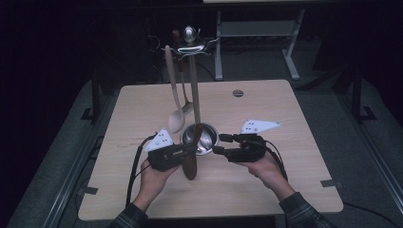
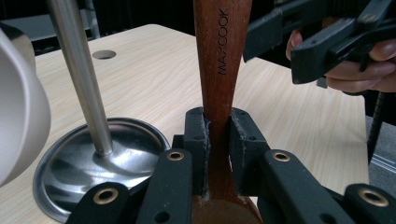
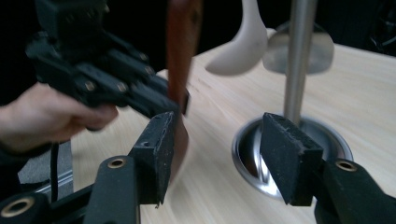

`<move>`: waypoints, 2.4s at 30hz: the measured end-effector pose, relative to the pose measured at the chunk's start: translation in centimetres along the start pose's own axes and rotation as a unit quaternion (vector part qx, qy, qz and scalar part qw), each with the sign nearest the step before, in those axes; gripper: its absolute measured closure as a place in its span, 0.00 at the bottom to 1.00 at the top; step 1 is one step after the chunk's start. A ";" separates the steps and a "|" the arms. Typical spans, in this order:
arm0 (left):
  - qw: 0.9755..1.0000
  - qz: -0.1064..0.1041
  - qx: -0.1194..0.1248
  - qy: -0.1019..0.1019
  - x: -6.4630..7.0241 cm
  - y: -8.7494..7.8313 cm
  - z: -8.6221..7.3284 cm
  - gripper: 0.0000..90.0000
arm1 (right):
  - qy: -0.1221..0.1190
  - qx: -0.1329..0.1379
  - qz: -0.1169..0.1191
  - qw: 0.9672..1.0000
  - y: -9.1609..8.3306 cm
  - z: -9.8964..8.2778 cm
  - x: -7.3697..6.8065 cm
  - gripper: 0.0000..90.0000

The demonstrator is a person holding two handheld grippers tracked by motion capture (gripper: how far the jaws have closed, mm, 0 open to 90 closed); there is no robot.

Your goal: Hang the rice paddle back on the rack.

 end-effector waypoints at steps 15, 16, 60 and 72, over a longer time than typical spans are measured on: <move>1.000 0.021 0.000 -0.001 0.4 0.1 0.0 0.87 | -0.015 0.022 0.022 0.999 3.5 2.6 -1.8 0.60; 1.000 0.022 0.000 -0.003 0.4 0.1 0.0 0.87 | -0.017 0.023 0.020 0.999 3.7 2.7 -1.8 0.61; 0.996 0.005 -0.088 0.014 -1.0 -2.9 -2.9 0.40 | -0.028 0.030 0.016 0.999 3.2 3.6 -1.7 0.85; 0.990 0.022 -0.140 -0.004 -2.3 -5.0 -5.7 0.31 | -0.040 0.033 0.021 0.998 3.0 5.4 -1.7 0.85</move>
Point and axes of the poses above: each handheld gripper's, and its own axes: y roughly forward along the jaws, z roughly out of its top, x roughly to its right, the point moved 4 cm from there along y, roughly forward along the jaws, and after that the axes turned 2 degrees about -y, right-handed, at the moved point
